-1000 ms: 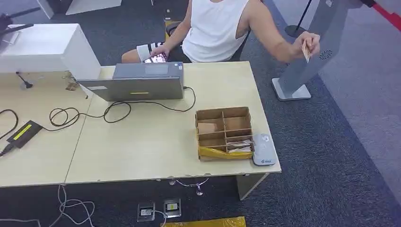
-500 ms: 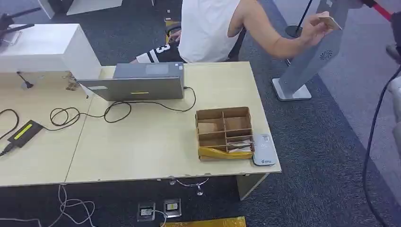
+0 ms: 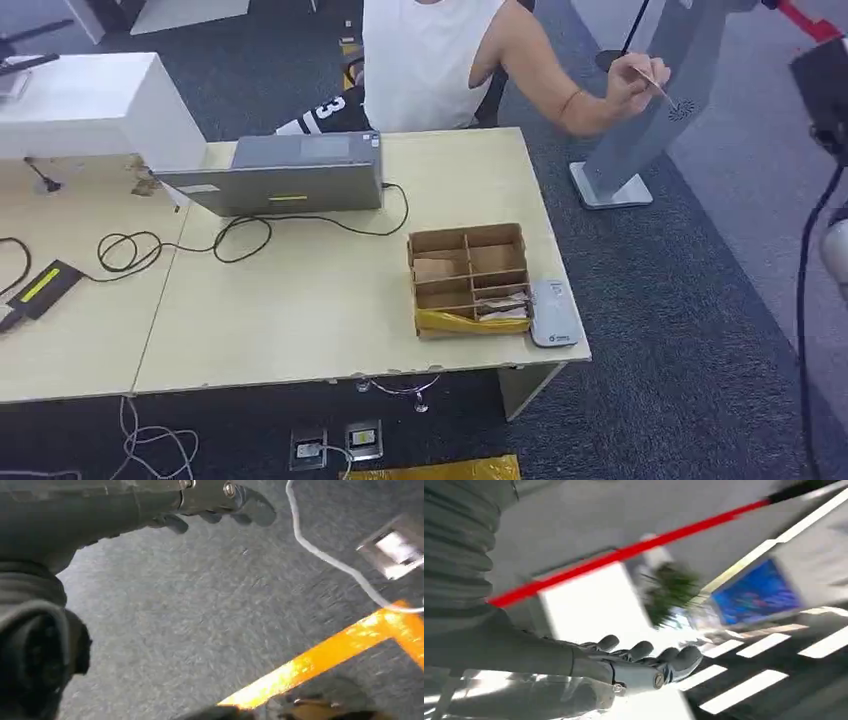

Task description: Pass the card to the sensor for recognition and then transmit it.

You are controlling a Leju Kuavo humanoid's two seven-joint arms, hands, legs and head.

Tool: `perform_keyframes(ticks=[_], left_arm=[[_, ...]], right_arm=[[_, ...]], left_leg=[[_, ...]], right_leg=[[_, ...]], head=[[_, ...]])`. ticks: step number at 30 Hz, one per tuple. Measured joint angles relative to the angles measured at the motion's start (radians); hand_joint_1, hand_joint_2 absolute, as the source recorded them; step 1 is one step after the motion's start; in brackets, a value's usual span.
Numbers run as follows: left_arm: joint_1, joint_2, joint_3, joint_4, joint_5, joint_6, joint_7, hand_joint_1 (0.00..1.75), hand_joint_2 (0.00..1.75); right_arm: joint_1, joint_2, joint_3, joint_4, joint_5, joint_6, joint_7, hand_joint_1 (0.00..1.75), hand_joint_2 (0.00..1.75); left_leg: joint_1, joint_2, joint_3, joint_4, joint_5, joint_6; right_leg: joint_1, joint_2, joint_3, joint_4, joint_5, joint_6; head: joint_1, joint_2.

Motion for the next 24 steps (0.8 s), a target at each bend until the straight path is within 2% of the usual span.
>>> perform_keyframes(ticks=[3,4,5,10,18,24], left_arm=[[0.004,-0.002,-0.003,-0.001,-0.003,-0.010,0.000,0.00,0.00],[0.004,-0.001,-0.005,-0.001,-0.003,-0.013,0.000,0.00,0.00],[0.003,0.001,-0.008,-0.001,-0.003,-0.014,0.000,0.00,0.00],[0.000,0.001,-0.010,-0.001,0.008,-0.015,0.000,0.00,0.00],[-0.002,0.001,-0.010,-0.001,0.006,-0.035,0.000,0.00,0.00],[-0.010,0.001,-0.010,-0.002,0.006,-0.038,0.001,0.00,0.00]], right_arm=[[-0.001,0.009,0.146,-0.107,0.043,0.002,-0.004,0.00,1.75],[-0.001,0.013,0.185,-0.134,0.050,0.002,-0.005,0.00,1.75],[-0.001,0.019,0.222,-0.158,0.055,0.000,-0.007,0.00,1.75],[-0.012,0.064,0.357,-0.192,0.058,-0.022,-0.044,0.00,1.75],[-0.050,0.128,0.478,-0.189,0.025,-0.042,-0.090,0.00,1.75],[-0.087,0.179,0.531,-0.155,0.002,-0.048,-0.115,0.00,1.75]], left_leg=[[0.003,-0.013,-0.002,0.000,0.002,-0.001],[0.004,-0.016,0.012,0.000,0.003,-0.003],[0.004,-0.020,0.009,0.000,0.006,-0.003],[0.004,-0.021,0.008,0.000,0.006,-0.003],[0.004,-0.021,0.009,0.000,0.007,-0.004],[0.005,-0.020,0.009,0.000,0.007,-0.004]], right_leg=[[0.003,-0.012,0.002,0.000,-0.001,-0.002],[0.003,-0.015,0.001,0.000,-0.002,-0.003],[0.003,-0.018,0.000,0.000,-0.001,-0.002],[0.003,-0.018,0.000,0.000,-0.001,-0.003],[0.003,-0.018,0.000,0.000,0.000,-0.003],[0.004,-0.018,0.000,0.000,0.000,-0.003]], head=[[0.001,0.000],[0.000,0.000],[0.001,0.000],[0.000,0.000],[0.000,0.000],[0.001,0.000]])
